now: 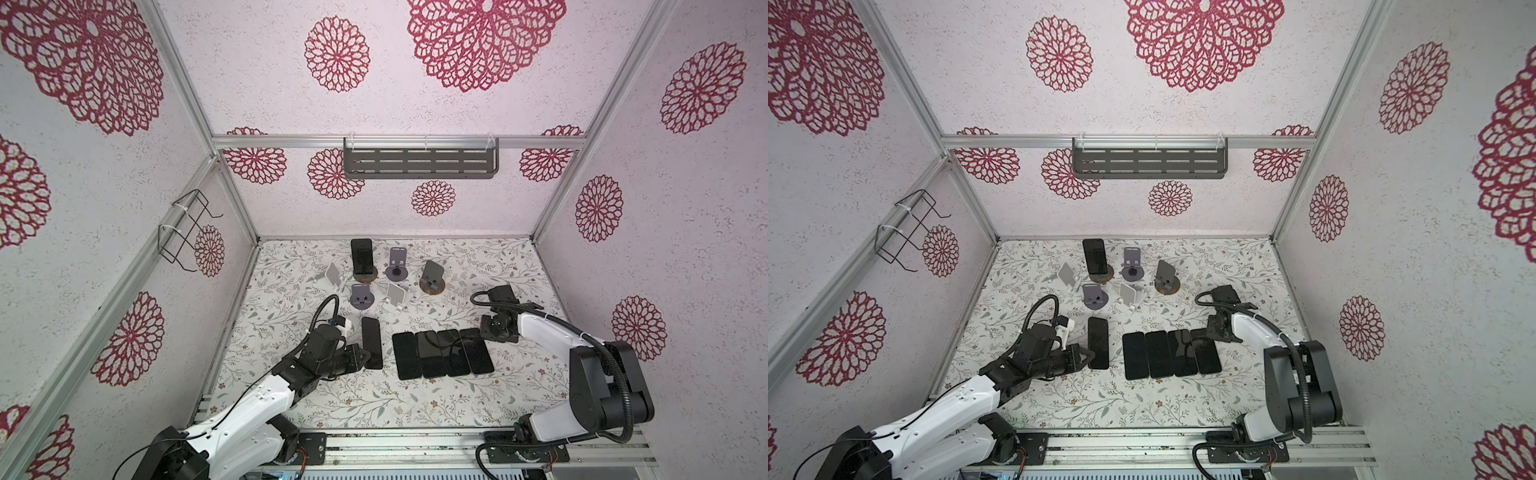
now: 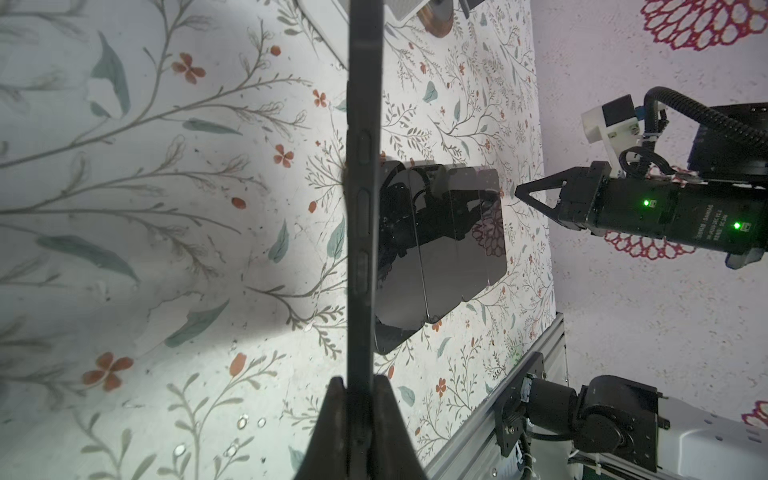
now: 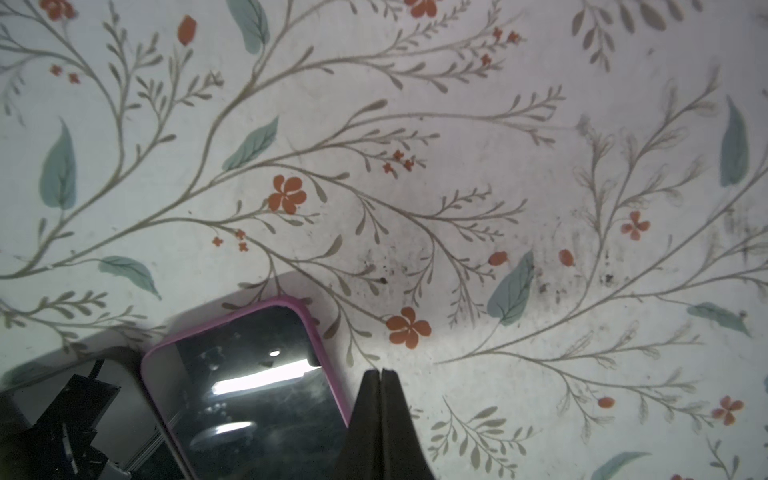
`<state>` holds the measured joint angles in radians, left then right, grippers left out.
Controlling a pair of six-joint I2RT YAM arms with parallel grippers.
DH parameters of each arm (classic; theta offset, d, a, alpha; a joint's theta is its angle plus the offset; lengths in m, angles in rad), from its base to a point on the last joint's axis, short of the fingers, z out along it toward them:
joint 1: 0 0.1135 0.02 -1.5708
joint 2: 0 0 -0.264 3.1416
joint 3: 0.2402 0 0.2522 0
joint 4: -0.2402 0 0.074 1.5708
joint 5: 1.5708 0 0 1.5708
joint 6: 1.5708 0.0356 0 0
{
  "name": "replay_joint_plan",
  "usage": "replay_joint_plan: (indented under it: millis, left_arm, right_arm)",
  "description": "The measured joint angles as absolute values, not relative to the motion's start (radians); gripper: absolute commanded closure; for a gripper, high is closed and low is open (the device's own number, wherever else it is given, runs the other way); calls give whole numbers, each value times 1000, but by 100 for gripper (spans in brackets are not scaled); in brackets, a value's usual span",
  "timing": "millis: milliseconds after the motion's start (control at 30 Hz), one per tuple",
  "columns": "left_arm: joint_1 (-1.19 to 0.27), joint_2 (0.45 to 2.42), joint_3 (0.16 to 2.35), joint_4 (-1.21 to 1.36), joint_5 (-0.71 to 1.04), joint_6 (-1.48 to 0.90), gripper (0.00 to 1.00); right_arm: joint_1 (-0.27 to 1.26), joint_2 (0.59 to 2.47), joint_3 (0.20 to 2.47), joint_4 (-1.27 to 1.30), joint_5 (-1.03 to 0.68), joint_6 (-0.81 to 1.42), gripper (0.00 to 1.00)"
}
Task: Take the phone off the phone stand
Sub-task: 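Carry the black phone toward the robot with the left gripper while the right draws back, then lower the black phone flat at the end of the row and release it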
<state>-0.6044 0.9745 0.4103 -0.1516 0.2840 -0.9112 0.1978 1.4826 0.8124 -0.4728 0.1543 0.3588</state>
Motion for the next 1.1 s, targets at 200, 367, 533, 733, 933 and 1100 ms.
replay_joint_plan:
  millis: [200, 367, 533, 733, 933, 1100]
  left_arm:
    - [-648, 985, 384, -99, 272, -980, 100]
    - [-675, 1047, 379, -57, 266, -1017, 100]
    - [-696, 1106, 379, -21, 263, -1037, 100]
    - [-696, 1169, 379, -6, 270, -1058, 100]
    - [-696, 1216, 402, 14, 287, -1078, 100]
    - [-696, 1285, 432, 40, 318, -1090, 100]
  right_arm:
    - [191, 1517, 786, -453, 152, 359, 100]
    - [191, 1530, 780, -440, 142, 359, 100]
    - [191, 1528, 773, -426, 138, 359, 100]
    - [191, 1525, 770, -419, 137, 358, 100]
    - [191, 1507, 755, -417, 135, 358, 100]
    - [191, 1492, 742, -417, 135, 359, 100]
